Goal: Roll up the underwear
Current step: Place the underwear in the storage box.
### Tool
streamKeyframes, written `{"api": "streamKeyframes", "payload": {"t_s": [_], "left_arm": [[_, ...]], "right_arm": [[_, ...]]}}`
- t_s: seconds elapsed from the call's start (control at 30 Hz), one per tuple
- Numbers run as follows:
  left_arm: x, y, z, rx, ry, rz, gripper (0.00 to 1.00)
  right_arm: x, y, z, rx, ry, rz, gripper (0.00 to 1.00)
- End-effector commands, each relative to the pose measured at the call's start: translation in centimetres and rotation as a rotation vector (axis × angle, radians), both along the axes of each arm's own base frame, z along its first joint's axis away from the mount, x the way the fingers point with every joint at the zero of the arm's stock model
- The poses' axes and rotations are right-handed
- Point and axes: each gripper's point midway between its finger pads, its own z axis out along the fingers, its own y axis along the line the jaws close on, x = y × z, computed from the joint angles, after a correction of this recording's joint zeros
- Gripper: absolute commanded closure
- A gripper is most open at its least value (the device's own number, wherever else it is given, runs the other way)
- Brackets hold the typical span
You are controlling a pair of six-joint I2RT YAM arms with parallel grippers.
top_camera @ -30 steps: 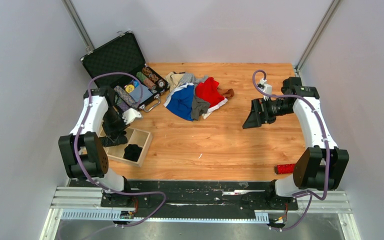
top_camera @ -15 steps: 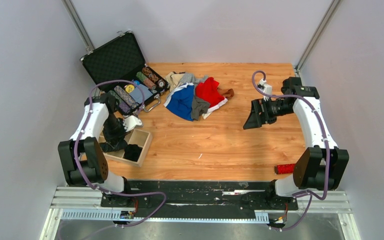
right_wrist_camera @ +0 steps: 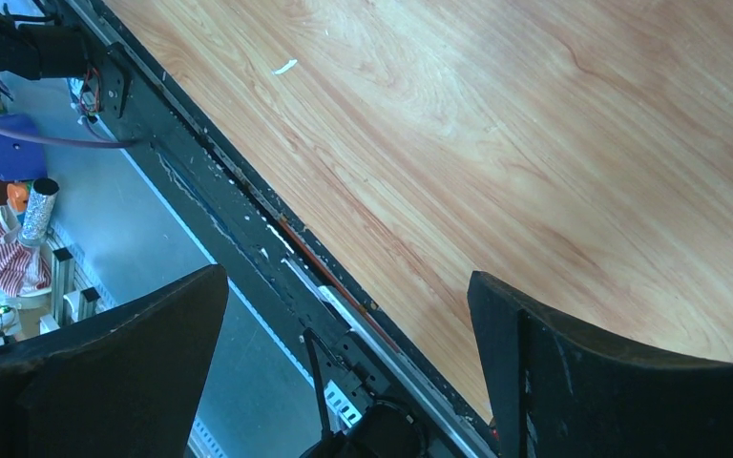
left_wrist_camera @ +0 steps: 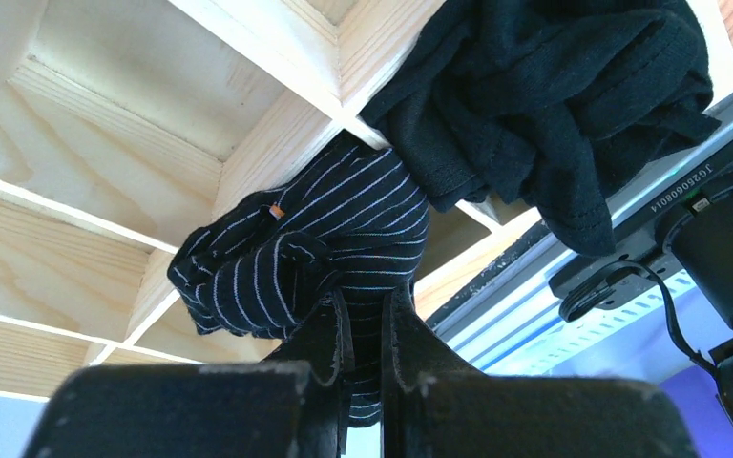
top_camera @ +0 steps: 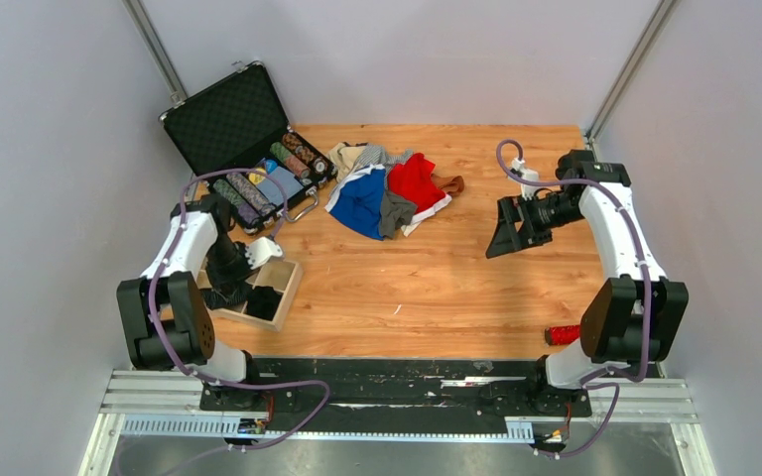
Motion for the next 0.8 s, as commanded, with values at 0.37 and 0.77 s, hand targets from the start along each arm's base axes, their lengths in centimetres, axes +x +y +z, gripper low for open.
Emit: {"api": "streamKeyframes", "payload": {"t_s": [0.37,0.77], "left_arm": [[-0.6,-0.7,-2.8,-0.064,0.052,-0.058,1.0],[0.6,-2.3,-7.9,-0.2,-0.055,-0.137,1.0]], "right_arm": [[0.8,-0.8,-1.3,-0.076,0.051,0.032,0.0],[-0.1,-0.9,-1.7,-0.086,0.061,0.038,0.0]]}}
